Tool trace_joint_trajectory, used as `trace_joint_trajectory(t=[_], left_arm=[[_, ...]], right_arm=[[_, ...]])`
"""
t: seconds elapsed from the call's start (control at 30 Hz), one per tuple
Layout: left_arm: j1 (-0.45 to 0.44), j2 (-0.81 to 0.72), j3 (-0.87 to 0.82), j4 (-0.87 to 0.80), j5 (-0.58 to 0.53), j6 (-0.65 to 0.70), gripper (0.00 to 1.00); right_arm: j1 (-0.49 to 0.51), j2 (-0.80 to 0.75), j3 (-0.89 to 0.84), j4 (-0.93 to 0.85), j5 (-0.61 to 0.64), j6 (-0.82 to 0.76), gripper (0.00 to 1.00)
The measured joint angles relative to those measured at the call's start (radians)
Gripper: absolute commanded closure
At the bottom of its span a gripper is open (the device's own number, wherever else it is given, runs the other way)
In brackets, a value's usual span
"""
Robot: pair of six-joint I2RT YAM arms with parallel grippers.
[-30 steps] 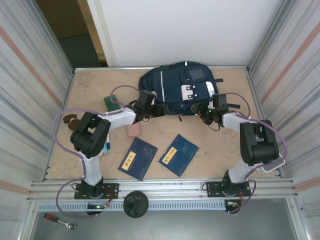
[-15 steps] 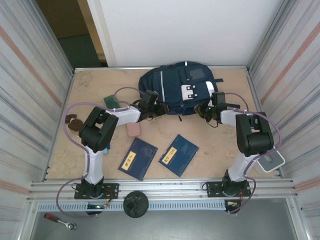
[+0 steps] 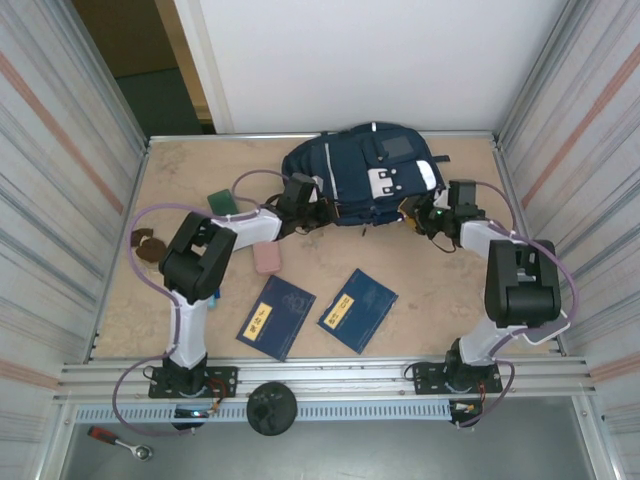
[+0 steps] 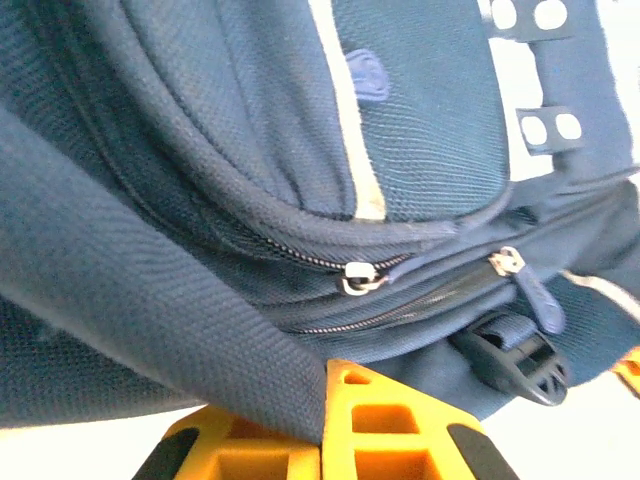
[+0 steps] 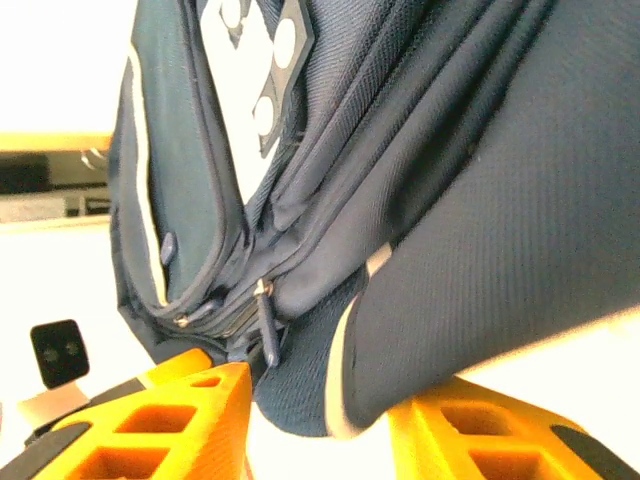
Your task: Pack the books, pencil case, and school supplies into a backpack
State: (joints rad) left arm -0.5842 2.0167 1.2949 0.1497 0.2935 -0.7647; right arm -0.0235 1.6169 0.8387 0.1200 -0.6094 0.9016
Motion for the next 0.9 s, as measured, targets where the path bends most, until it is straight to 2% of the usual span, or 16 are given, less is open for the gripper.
trace_joint_trajectory(t=[0.13, 0.27, 0.3, 0.53, 0.63, 0.7, 0.83, 0.9], left_arm=[[0.0, -0.058, 0.001, 0.001, 0.052, 0.002, 1.0], [0.0, -0.099, 0.001, -0.004, 0.087, 0.008, 1.0], [0.0, -0.105, 0.001, -0.006, 0.095, 0.008, 1.0], [0.003, -0.113, 0.0, -0.023, 0.127, 0.014, 1.0], [0.008, -0.116, -0.006, -0.022, 0.135, 0.016, 1.0], [0.016, -0.121, -0.015, -0.022, 0.144, 0.017, 1.0], [0.035, -0.122, -0.019, -0.022, 0.16, 0.019, 1.0], [0.049, -0.122, -0.021, -0.023, 0.165, 0.02, 0.96]], right_arm=[[-0.016, -0.116, -0.097, 0.014, -0.026, 0.031, 0.29], [0.003, -0.209, -0.193, 0.051, -0.015, 0.113, 0.22], [0.011, -0.219, -0.207, 0.061, -0.007, 0.137, 0.17], [0.066, -0.219, -0.22, 0.15, 0.096, 0.276, 0.18], [0.076, -0.175, -0.214, 0.207, 0.13, 0.329, 0.23], [0.081, -0.127, -0.21, 0.244, 0.146, 0.365, 0.3], [0.108, -0.054, -0.208, 0.285, 0.17, 0.415, 0.63], [0.123, -0.045, -0.208, 0.301, 0.179, 0.433, 0.78]])
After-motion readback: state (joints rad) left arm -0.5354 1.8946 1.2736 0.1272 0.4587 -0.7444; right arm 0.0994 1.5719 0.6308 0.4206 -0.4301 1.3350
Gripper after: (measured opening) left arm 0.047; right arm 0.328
